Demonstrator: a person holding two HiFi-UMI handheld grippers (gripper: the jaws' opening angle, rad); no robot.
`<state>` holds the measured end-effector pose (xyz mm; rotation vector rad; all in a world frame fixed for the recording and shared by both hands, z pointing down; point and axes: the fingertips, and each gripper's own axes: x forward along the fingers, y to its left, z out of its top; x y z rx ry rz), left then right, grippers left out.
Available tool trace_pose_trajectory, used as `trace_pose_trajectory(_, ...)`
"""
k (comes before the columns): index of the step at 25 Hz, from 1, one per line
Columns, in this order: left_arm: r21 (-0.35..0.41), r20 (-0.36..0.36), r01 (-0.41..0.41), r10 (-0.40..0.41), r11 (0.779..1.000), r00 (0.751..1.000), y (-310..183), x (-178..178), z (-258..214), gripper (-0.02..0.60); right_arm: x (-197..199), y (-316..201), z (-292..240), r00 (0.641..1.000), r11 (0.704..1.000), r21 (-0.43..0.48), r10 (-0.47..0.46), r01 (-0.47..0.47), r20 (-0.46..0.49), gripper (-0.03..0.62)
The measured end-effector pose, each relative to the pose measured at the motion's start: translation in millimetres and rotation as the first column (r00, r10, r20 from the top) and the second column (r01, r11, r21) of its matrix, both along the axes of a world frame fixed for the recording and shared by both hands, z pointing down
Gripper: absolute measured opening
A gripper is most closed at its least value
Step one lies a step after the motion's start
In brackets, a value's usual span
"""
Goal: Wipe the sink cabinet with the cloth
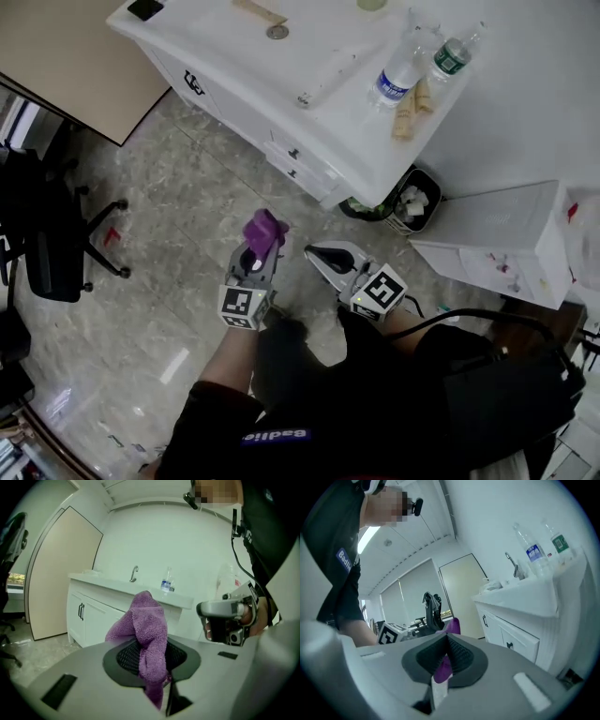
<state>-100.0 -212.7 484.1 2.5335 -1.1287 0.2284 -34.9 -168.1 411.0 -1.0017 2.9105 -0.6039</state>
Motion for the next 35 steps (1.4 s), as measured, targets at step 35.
trace_pose_trajectory(35, 0.208, -0.097, -0.181, 0.204, 0.961, 0.974, 151, 49, -434, 0.084, 35, 108, -357, 0.991, 0.97, 0.208, -0.115, 0.127, -0.069, -0.003)
